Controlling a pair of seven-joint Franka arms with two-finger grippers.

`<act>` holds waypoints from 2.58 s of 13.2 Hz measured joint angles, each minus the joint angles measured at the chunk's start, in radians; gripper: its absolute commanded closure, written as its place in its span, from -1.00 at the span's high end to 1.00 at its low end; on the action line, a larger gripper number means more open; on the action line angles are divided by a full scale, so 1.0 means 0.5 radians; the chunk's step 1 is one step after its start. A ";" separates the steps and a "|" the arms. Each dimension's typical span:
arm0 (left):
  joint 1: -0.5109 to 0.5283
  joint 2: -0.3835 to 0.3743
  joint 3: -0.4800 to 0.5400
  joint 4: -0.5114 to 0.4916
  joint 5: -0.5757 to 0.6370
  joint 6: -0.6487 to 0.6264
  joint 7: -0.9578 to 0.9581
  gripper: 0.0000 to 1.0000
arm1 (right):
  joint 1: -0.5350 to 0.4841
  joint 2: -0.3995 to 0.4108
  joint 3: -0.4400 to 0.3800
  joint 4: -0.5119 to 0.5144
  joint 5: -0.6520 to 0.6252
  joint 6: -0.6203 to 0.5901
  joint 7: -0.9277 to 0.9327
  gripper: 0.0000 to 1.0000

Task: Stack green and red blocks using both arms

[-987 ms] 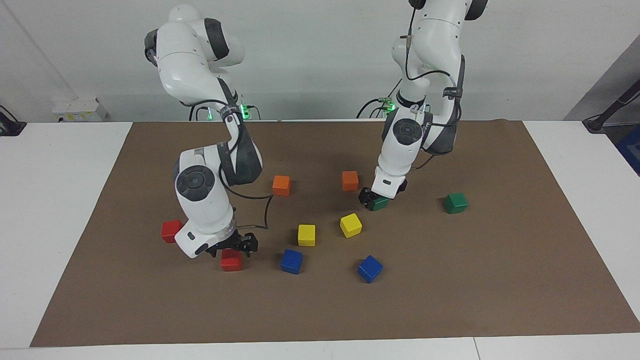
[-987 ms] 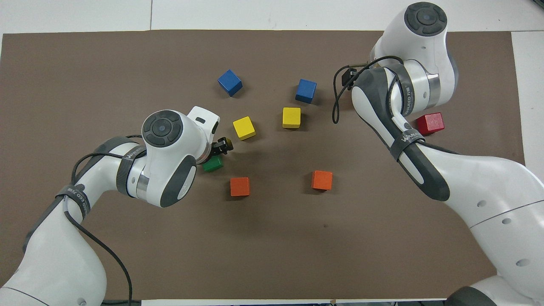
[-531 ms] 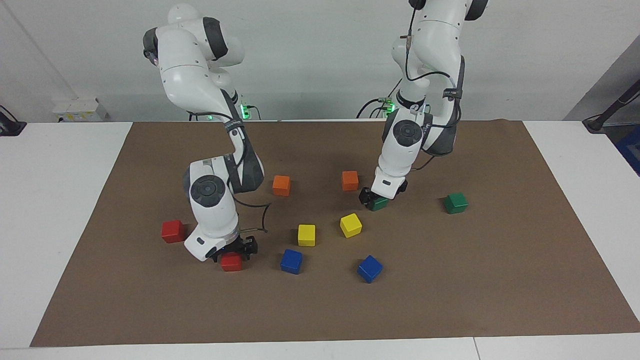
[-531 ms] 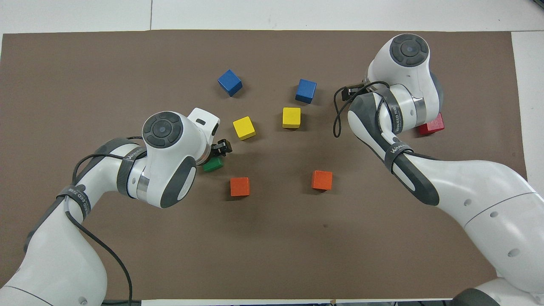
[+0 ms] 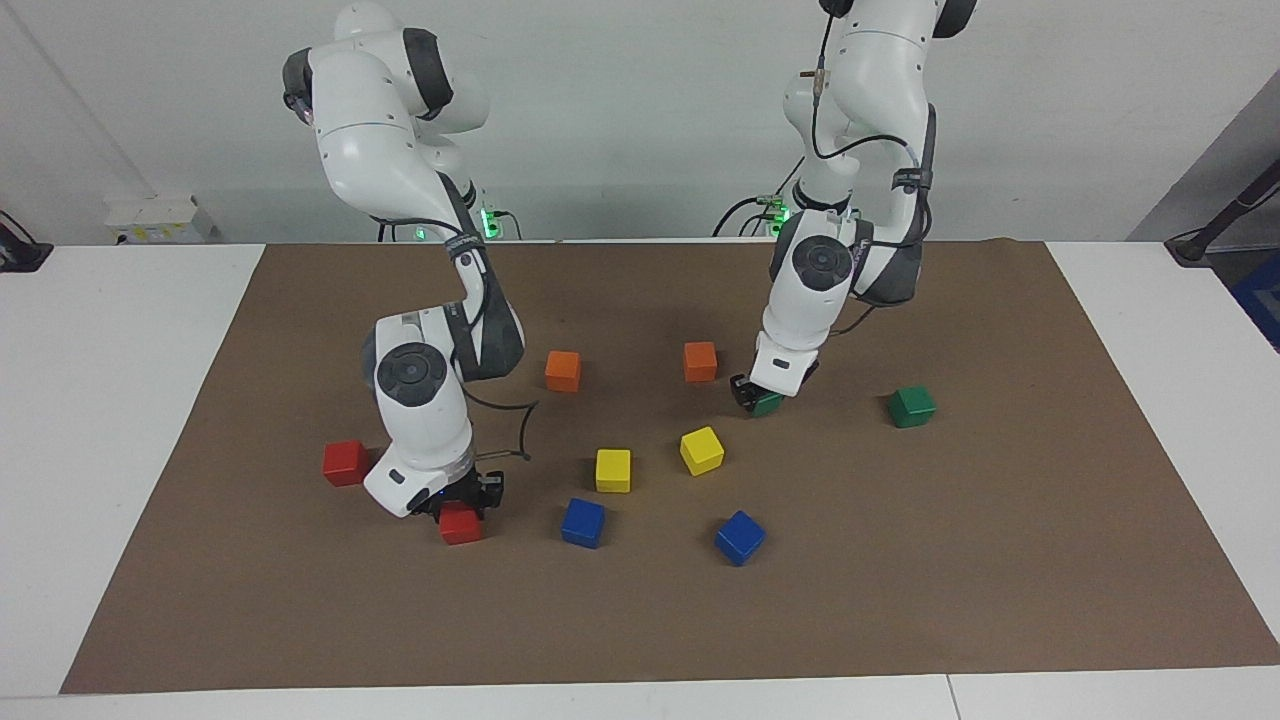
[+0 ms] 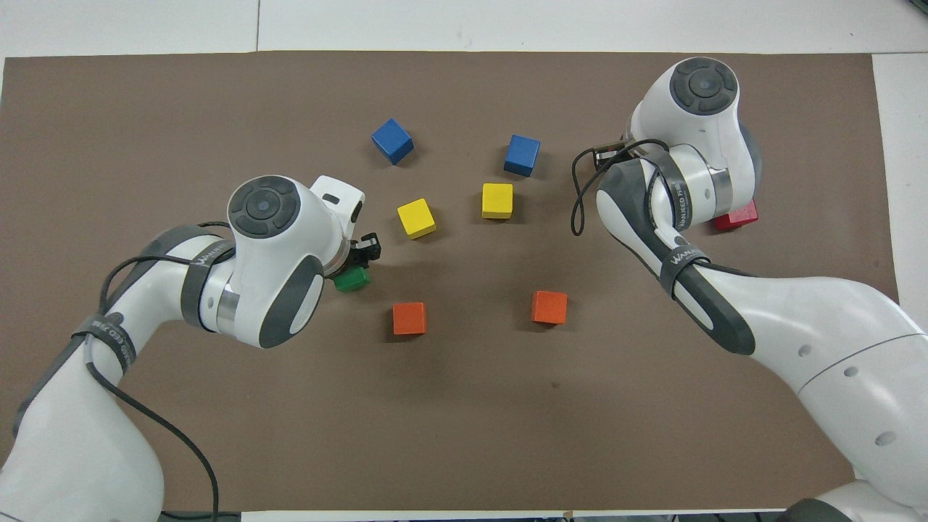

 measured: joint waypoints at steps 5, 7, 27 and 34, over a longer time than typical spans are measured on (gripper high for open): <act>0.378 -0.256 0.015 0.018 0.001 -0.367 0.611 -1.00 | -0.001 -0.004 0.000 -0.011 0.000 0.026 0.000 -1.00; 0.531 -0.277 0.022 0.017 0.001 -0.380 0.837 -1.00 | -0.004 -0.007 0.000 -0.011 -0.001 0.007 -0.001 -1.00; 0.821 -0.151 0.007 -0.023 0.001 -0.103 1.261 -1.00 | -0.585 -0.700 0.021 -0.723 0.186 -0.025 -0.873 -1.00; 0.821 -0.142 0.006 -0.048 0.001 -0.082 1.261 -1.00 | -0.585 -0.738 0.021 -0.907 0.187 0.251 -0.873 -1.00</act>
